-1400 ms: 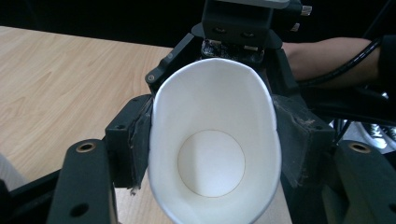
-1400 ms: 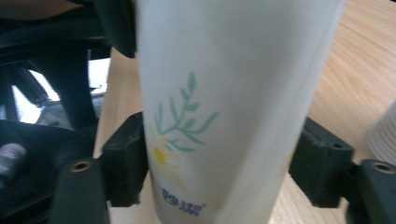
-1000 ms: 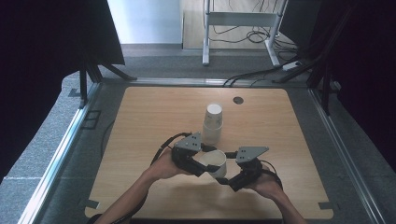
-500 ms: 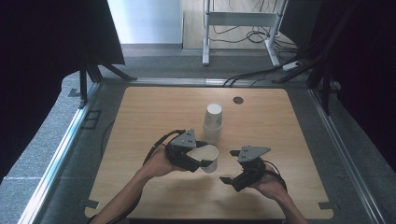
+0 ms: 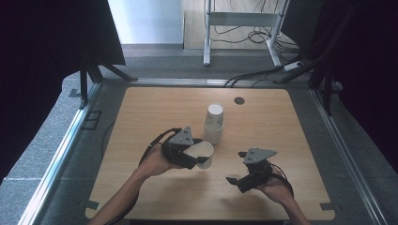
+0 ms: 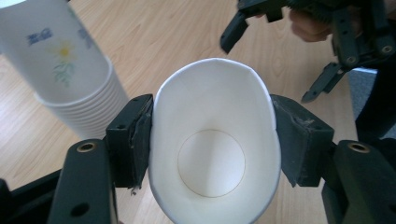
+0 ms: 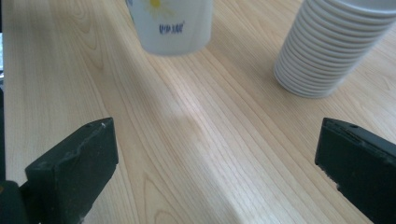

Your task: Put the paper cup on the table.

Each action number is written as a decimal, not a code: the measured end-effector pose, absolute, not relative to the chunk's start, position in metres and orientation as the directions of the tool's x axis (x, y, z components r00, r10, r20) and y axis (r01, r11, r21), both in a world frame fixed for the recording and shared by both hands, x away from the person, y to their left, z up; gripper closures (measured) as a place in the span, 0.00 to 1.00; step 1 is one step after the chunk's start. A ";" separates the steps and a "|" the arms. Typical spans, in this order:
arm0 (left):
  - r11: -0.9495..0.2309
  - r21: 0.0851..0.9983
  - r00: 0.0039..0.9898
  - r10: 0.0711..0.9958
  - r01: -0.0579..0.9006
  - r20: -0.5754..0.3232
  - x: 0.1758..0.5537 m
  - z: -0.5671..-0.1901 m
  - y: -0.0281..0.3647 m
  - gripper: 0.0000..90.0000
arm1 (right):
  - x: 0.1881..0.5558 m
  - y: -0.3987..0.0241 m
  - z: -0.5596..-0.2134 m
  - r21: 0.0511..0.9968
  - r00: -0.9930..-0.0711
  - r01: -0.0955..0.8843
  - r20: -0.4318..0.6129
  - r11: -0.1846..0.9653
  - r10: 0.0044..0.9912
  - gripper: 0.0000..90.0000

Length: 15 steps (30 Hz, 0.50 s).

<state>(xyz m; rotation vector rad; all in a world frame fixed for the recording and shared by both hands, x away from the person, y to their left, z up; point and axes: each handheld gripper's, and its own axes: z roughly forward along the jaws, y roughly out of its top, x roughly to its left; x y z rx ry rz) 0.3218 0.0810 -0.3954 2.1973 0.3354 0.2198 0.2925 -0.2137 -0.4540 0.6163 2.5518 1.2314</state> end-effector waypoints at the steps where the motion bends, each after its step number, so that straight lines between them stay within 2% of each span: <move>1: -0.581 0.798 0.946 0.322 0.162 0.042 0.323 -0.395 0.082 0.39 | 0.292 -0.215 -0.454 0.788 -0.879 0.272 -0.031 0.552 0.477 0.00; 15: -0.600 0.778 0.919 0.386 0.186 0.078 0.328 -0.390 0.094 0.39 | 0.290 -0.231 -0.458 0.784 -0.847 0.311 -0.028 0.536 0.531 0.00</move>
